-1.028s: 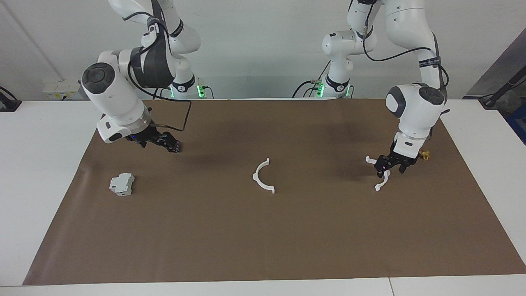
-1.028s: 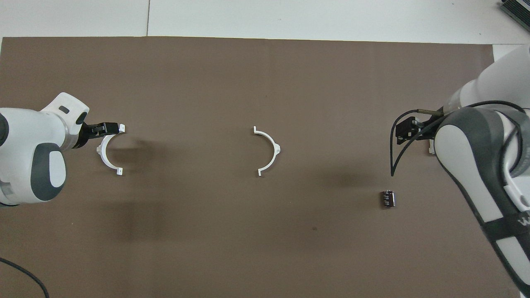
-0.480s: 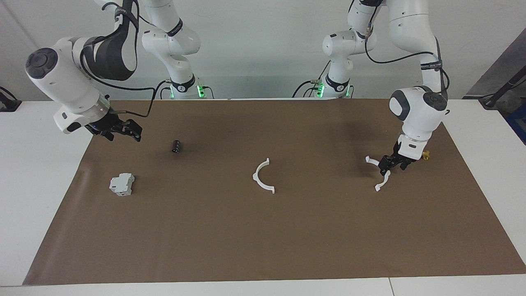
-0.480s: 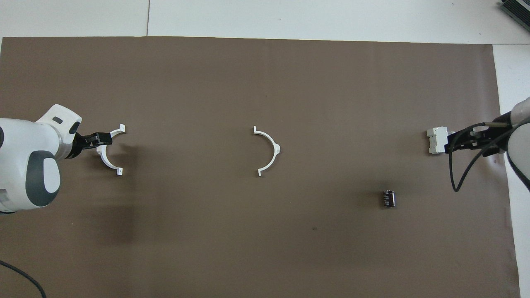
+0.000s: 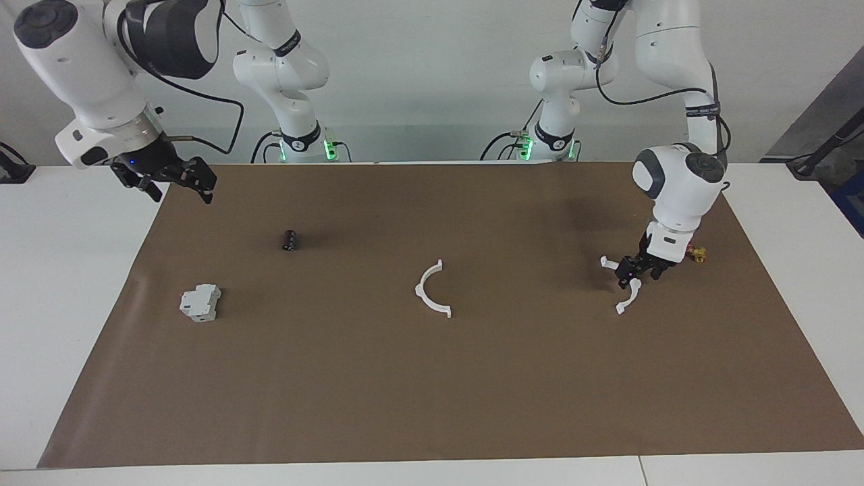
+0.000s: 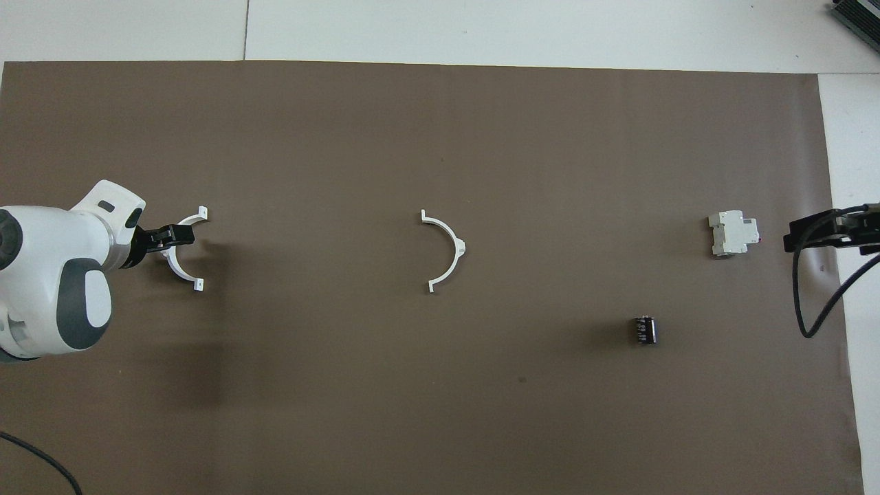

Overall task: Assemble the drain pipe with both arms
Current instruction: 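Lift the second white half-ring with the left gripper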

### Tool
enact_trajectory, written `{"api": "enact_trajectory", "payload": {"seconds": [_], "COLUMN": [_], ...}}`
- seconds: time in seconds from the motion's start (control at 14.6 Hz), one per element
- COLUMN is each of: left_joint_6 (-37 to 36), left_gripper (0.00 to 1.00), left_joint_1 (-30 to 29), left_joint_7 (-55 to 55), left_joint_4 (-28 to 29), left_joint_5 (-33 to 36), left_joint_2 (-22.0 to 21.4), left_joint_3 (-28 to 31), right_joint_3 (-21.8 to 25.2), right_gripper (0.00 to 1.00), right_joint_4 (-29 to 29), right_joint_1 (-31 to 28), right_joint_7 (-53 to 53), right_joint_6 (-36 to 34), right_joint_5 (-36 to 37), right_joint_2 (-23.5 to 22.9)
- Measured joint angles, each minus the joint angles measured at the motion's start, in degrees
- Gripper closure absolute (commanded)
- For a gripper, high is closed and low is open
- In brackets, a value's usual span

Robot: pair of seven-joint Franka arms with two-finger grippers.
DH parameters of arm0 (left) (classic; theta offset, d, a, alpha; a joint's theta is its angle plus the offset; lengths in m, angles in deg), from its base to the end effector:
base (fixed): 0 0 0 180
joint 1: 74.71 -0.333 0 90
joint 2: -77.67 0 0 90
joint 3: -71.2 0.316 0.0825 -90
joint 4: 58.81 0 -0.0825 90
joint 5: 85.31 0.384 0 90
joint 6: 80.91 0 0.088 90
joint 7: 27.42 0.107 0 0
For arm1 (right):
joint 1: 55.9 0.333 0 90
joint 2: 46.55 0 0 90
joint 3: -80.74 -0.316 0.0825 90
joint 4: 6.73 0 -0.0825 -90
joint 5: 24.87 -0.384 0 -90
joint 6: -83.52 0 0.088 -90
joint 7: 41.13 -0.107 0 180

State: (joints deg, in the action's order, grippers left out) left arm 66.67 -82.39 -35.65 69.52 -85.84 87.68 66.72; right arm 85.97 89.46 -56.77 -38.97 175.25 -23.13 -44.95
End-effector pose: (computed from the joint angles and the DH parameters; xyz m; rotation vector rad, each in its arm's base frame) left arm 0.5562 0.0316 0.3066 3.0885 0.3242 0.2502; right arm 0.5421 -0.0618 0.5914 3.1147 -0.1044 -0.0809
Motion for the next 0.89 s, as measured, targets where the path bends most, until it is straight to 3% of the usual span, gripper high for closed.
{"api": "enact_trajectory", "payload": {"seconds": [0.07,0.27,0.34,0.89], "left_joint_6": [0.2,0.3,0.3,0.7], "left_gripper": [0.27,0.91,1.0,1.0], "left_joint_1": [0.0,0.0,0.0,2.5], "left_joint_7": [0.0,-0.1,-0.1,-3.4], "left_joint_4": [0.2,0.3,0.3,-0.8], "left_joint_5": [0.0,0.0,0.0,0.0], "left_joint_2": [0.0,0.0,0.0,0.0], "left_joint_3": [0.0,0.0,0.0,-0.1], "right_joint_3": [-0.2,-0.7,-0.7,0.6], "right_gripper": [0.0,0.0,0.0,0.0], "right_joint_4": [-0.8,-2.2,-3.0,-6.1], "right_joint_1": [1.0,5.3,5.8,2.0], "right_joint_7": [-0.9,-3.5,-3.8,-0.6], "right_joint_6": [-0.6,-1.2,-2.3,-6.1], "right_joint_5": [0.5,3.2,3.3,-1.4], "right_joint_2": [0.2,0.3,0.3,0.0]}}
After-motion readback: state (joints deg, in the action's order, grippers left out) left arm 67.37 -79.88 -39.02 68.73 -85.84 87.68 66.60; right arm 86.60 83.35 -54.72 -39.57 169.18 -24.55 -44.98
